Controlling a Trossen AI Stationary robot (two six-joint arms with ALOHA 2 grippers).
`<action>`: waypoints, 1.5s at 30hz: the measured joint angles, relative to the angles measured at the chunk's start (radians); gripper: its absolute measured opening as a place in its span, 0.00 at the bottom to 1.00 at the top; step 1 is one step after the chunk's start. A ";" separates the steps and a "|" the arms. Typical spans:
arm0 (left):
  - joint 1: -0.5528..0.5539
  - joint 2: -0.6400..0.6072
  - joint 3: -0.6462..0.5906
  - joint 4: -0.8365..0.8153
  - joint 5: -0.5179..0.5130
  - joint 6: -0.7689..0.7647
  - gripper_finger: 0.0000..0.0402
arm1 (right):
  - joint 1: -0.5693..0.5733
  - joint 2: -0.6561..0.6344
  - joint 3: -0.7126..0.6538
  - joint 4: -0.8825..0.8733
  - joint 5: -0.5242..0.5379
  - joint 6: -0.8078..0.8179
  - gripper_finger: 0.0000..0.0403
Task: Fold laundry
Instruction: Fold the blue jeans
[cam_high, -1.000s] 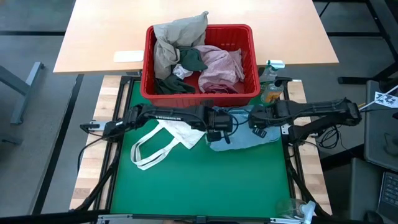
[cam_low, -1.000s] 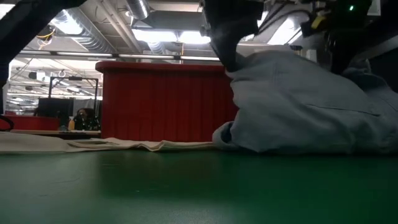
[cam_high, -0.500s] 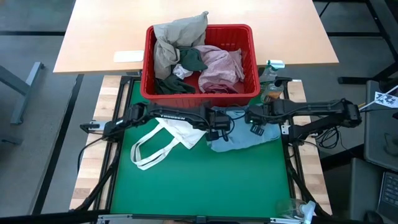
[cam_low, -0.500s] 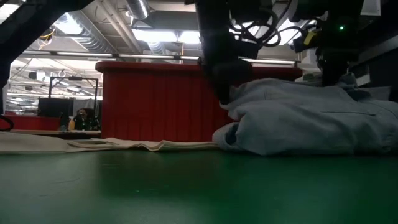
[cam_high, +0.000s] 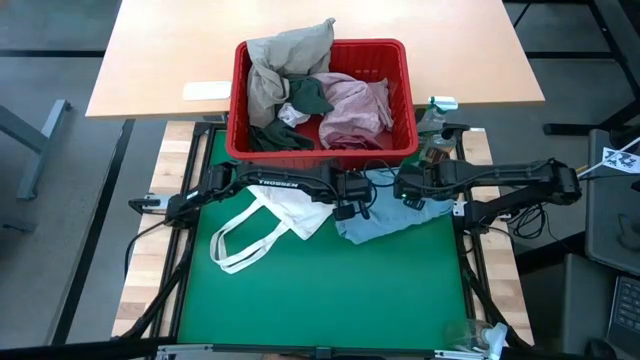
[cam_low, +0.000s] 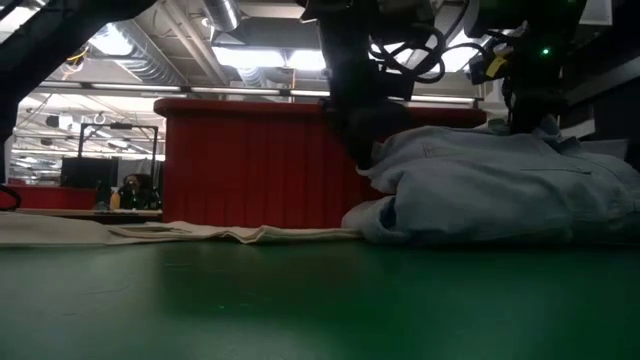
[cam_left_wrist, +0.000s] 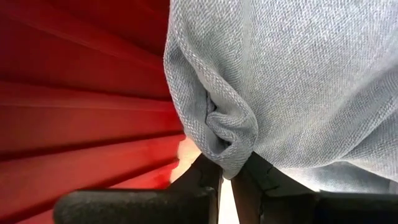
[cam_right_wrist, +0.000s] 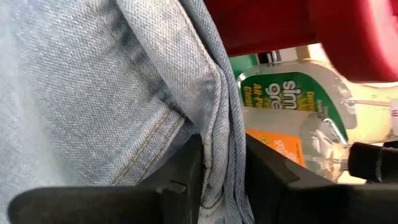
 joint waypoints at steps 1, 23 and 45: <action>0.000 0.000 0.000 0.000 0.000 0.000 0.05 | 0.000 0.000 0.000 0.001 0.003 0.000 0.25; 0.000 0.000 0.000 -0.013 -0.001 -0.009 0.29 | -0.001 0.000 0.000 0.000 0.147 0.001 0.62; -0.149 0.001 -0.052 0.230 0.443 -0.003 0.27 | 0.001 0.000 0.000 0.063 -0.427 0.009 0.66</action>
